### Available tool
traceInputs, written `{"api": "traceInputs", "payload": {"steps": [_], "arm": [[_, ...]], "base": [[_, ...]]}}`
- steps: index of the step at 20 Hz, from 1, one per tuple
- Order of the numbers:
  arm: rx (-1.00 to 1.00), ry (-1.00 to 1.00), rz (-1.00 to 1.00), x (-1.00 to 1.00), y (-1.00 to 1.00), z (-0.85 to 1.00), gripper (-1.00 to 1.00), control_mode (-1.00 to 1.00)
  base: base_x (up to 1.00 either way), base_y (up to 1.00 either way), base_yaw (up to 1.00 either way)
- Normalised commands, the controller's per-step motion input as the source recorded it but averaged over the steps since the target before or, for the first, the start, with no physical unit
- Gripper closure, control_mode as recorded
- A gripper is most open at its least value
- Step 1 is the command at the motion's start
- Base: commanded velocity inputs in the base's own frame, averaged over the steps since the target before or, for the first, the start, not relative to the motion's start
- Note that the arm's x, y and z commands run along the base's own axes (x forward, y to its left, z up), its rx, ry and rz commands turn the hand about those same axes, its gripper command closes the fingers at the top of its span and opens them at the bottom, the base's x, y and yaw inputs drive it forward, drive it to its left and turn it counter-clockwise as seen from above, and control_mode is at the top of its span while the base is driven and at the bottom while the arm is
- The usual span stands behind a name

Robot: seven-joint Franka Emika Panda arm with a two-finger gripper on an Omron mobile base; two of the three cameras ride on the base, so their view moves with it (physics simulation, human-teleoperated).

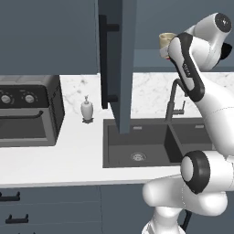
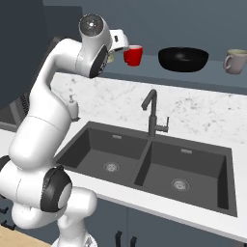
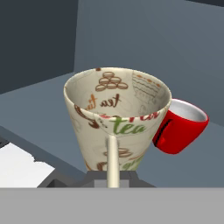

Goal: Gather all objects into one cabinet and sort the glasses and bowls to opposite sides.

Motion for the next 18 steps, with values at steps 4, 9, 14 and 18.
{"api": "traceInputs", "payload": {"steps": [4,9,14,18], "arm": [[0.00,0.00,0.00,0.03,0.16,0.00,1.00,-1.00],[0.00,0.00,0.03,0.35,0.58,0.00,1.00,-1.00],[0.01,-0.06,0.09,0.46,0.65,-0.07,1.00,-1.00],[0.01,-0.02,0.03,0.20,0.32,-0.04,1.00,-1.00]], "base": [[0.02,0.00,0.00],[0.00,0.00,0.00],[0.00,0.00,0.00],[0.00,0.00,0.00]]}}
